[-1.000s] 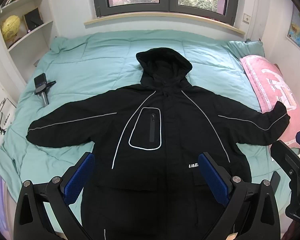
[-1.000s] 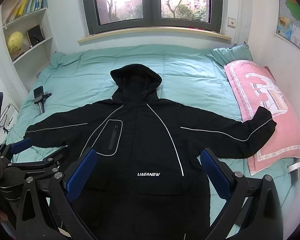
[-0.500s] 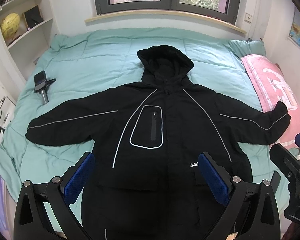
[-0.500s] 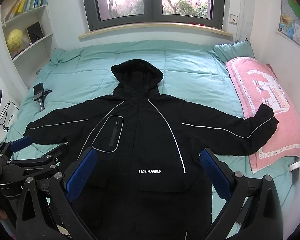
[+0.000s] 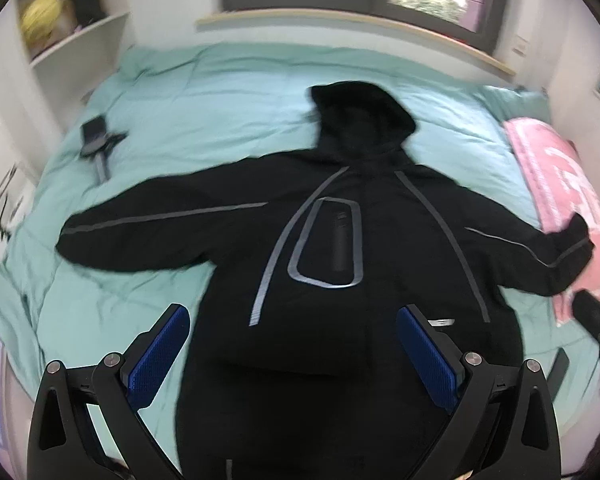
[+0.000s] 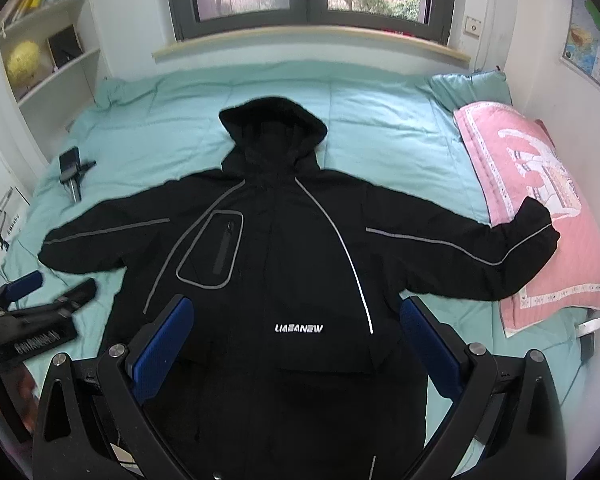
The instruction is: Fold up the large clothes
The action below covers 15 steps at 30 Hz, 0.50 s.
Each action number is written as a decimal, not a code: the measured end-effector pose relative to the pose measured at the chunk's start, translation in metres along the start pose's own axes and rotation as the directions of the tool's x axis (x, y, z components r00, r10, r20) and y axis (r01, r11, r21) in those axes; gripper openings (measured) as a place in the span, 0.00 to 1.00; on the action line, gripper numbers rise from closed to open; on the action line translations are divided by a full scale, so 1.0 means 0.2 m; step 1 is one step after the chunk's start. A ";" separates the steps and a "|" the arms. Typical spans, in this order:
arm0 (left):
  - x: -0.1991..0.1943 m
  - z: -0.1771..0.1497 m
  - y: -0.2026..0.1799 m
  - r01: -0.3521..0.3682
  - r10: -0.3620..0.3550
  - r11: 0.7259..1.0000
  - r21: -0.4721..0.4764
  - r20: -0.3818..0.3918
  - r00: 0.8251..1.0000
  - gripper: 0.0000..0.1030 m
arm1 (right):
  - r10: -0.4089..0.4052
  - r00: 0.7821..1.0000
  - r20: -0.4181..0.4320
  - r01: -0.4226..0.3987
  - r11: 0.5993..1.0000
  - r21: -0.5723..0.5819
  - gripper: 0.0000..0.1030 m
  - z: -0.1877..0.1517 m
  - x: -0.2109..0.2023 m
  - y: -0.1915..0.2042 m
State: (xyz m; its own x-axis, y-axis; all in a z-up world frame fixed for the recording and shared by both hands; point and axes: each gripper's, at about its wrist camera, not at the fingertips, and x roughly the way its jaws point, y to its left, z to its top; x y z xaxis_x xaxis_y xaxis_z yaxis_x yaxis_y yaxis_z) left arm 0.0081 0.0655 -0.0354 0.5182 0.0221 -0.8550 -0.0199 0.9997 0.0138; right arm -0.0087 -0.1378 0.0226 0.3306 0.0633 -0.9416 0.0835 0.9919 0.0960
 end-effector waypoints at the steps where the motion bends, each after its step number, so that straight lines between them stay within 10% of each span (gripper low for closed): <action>1: 0.02 -0.01 0.07 -0.001 0.001 1.000 -0.026 -0.004 1.000 1.00 | -0.004 1.000 -0.012 0.004 1.000 -0.001 1.00 -0.01 0.02 0.01; 10: 0.31 -0.09 1.18 0.087 0.007 0.927 -0.366 0.249 0.968 1.00 | -0.053 0.983 -0.177 0.061 0.997 0.038 1.00 -0.12 0.30 0.01; 13: 0.50 -0.10 1.56 0.158 0.018 0.823 -0.546 0.303 0.953 0.99 | -0.058 0.969 -0.241 0.081 0.993 0.086 1.00 -0.15 0.38 -0.02; 15: 0.65 -0.13 1.81 0.204 0.073 0.673 -0.711 0.338 0.938 0.99 | -0.049 0.959 -0.278 0.090 0.987 0.135 1.00 -0.17 0.42 -0.04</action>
State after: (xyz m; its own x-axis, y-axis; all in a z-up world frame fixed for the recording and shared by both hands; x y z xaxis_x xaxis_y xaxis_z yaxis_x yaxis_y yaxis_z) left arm 0.0454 0.4291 -0.1555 0.7741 0.0967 -0.6257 -0.5153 0.6705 -0.5338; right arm -0.0133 -0.1366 -0.0688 0.0519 0.0428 -0.9977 0.2392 0.9695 0.0541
